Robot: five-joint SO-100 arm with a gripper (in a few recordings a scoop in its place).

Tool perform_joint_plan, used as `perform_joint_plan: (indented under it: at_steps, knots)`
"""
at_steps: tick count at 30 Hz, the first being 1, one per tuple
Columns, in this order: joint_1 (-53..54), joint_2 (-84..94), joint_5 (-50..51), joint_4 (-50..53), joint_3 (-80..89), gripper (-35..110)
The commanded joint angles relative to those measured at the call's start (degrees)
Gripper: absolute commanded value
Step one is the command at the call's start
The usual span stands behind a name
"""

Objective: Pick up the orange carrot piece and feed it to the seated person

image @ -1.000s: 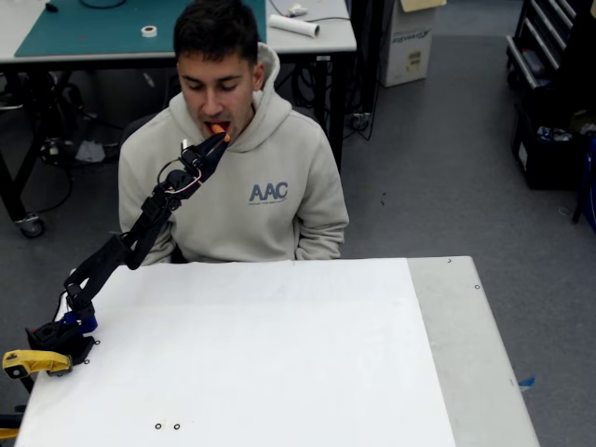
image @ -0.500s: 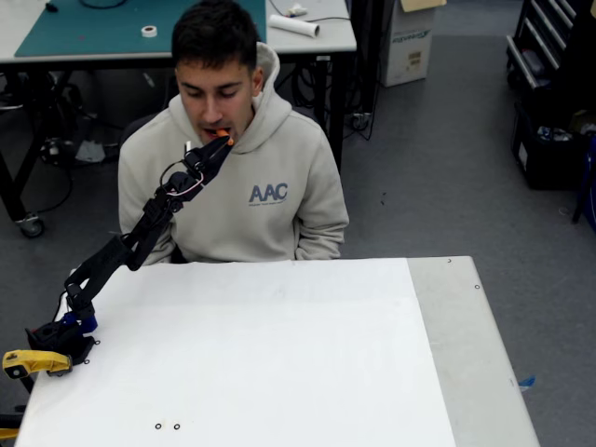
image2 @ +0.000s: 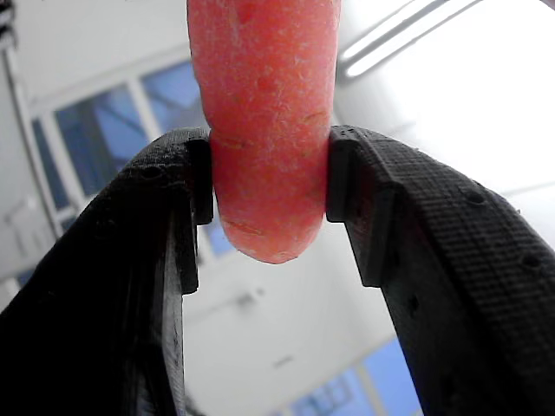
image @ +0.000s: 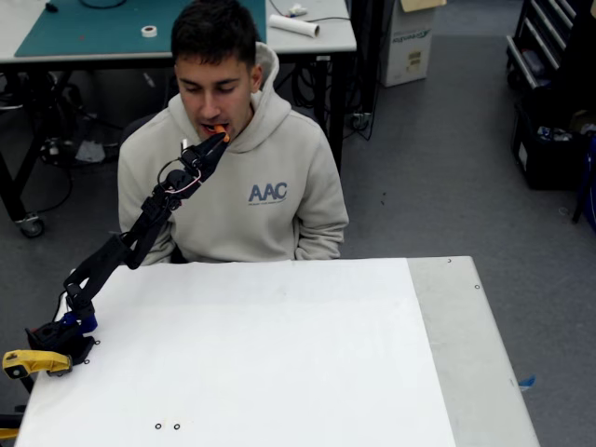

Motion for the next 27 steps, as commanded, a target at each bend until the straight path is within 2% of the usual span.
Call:
perform_joint_plan:
  at_steps: [1,5,8,20,27]
  knots:
    - [0.79,3.16,-0.35,-0.97,-4.04,18]
    - [1.05,3.16,-0.35,-0.97,-4.04,28]
    - [1.41,3.16,-0.35,-0.97,-4.04,28]
    - [3.08,2.99,-0.35,-0.97,-4.04,15]
    - [3.60,2.72,-0.35,-0.97,-4.04,-2]
